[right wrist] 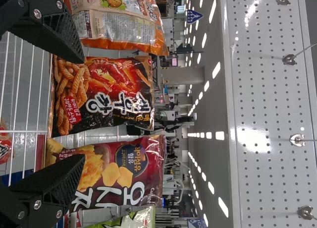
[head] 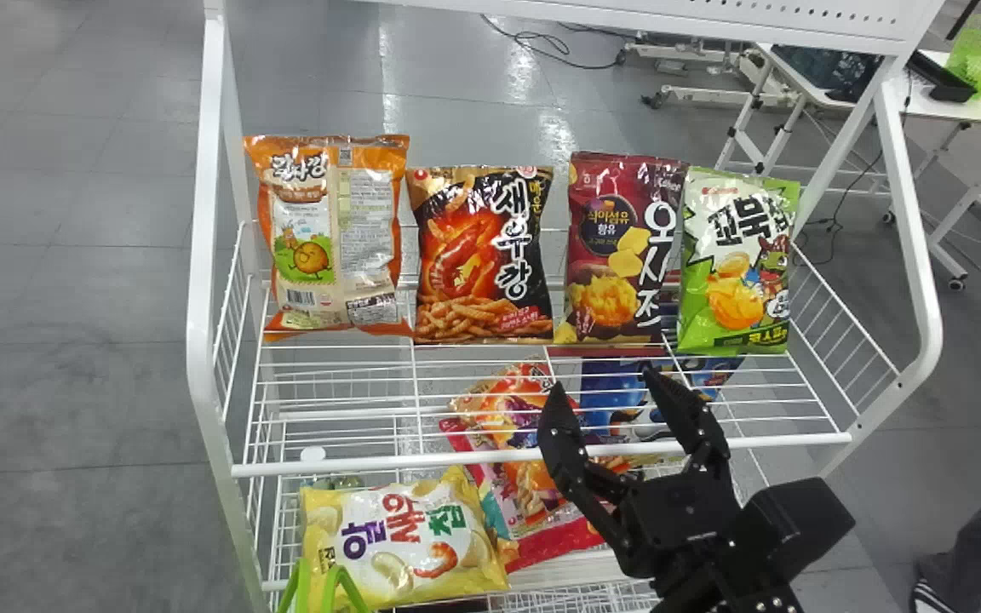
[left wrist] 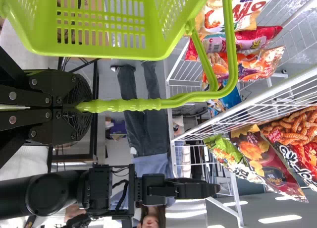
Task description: Hold basket handle with left hand then pick spicy shrimp crackers with right hand and place into basket
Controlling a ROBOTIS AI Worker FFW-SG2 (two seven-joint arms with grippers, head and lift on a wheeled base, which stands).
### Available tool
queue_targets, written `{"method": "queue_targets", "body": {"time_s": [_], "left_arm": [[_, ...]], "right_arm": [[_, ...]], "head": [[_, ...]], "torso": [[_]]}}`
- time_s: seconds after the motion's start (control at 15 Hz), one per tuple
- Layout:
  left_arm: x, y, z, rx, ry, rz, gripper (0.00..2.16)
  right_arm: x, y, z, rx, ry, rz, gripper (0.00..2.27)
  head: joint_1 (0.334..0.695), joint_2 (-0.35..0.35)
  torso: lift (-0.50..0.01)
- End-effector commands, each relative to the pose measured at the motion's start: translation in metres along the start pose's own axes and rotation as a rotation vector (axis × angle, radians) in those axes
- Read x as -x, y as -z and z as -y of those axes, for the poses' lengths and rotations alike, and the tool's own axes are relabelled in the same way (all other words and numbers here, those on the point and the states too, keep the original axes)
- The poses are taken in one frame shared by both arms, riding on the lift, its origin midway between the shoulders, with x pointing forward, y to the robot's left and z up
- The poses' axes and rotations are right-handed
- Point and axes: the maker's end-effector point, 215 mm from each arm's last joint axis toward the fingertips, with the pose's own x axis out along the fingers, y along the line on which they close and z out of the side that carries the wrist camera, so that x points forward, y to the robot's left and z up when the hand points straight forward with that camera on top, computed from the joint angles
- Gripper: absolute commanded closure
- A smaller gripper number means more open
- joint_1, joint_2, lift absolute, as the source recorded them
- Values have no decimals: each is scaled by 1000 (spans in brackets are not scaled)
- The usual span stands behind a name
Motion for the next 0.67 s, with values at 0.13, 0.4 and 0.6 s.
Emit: {"method": "queue_targets", "body": {"time_s": [0.13,0.4,0.6], "left_arm": [[-1,1,0,1,0,-3,1895],[-1,1,0,1,1,-4,1895],[-2,2,1,1,2,-6,1895]], "right_arm": [[0,-1,0,1,1,1,144],[0,-1,0,1,1,1,144],[-1,0,1,0,2,0,144]], "head": [[695,-218],[695,-220],[695,-221]], "torso": [[-37],[-37],[-37]]}}
